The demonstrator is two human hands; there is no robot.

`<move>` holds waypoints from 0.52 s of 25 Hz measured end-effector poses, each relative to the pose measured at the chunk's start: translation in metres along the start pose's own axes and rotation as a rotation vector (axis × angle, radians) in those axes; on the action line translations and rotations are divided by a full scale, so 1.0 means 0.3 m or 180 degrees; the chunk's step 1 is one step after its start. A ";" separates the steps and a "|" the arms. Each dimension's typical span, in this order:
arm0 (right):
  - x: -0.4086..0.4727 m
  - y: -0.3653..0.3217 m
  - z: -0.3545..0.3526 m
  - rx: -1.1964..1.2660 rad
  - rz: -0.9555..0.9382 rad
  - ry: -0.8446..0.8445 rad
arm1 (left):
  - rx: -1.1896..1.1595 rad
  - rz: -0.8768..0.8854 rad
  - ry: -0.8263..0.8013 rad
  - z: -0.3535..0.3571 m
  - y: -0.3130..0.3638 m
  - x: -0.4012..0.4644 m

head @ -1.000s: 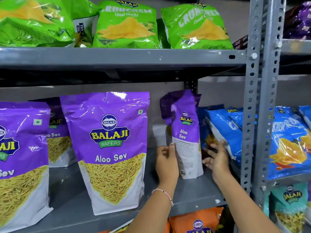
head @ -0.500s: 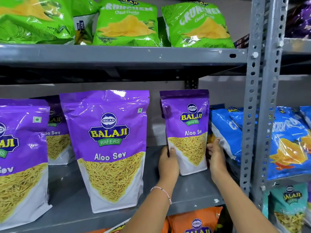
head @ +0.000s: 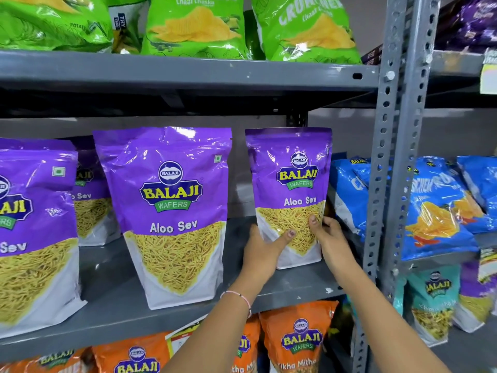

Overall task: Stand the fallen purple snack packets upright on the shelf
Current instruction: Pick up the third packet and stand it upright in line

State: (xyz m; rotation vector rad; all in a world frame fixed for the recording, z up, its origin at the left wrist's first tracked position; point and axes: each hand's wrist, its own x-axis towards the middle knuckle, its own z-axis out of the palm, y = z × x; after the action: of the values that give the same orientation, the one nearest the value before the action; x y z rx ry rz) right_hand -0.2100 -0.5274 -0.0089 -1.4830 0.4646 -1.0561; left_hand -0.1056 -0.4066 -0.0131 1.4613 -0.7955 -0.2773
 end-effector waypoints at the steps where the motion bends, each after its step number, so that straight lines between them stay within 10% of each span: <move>1: -0.021 -0.007 -0.003 -0.0007 -0.0018 -0.0013 | -0.0001 0.0000 -0.0064 -0.007 0.003 -0.020; 13: -0.142 -0.022 -0.022 0.0002 -0.0151 -0.0038 | 0.0062 -0.0004 -0.0144 -0.036 0.069 -0.166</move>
State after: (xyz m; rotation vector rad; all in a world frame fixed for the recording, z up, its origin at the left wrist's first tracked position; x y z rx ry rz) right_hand -0.2389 -0.4960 -0.0179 -1.5055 0.4225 -1.0838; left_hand -0.1408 -0.3647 -0.0081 1.4780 -0.8358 -0.3051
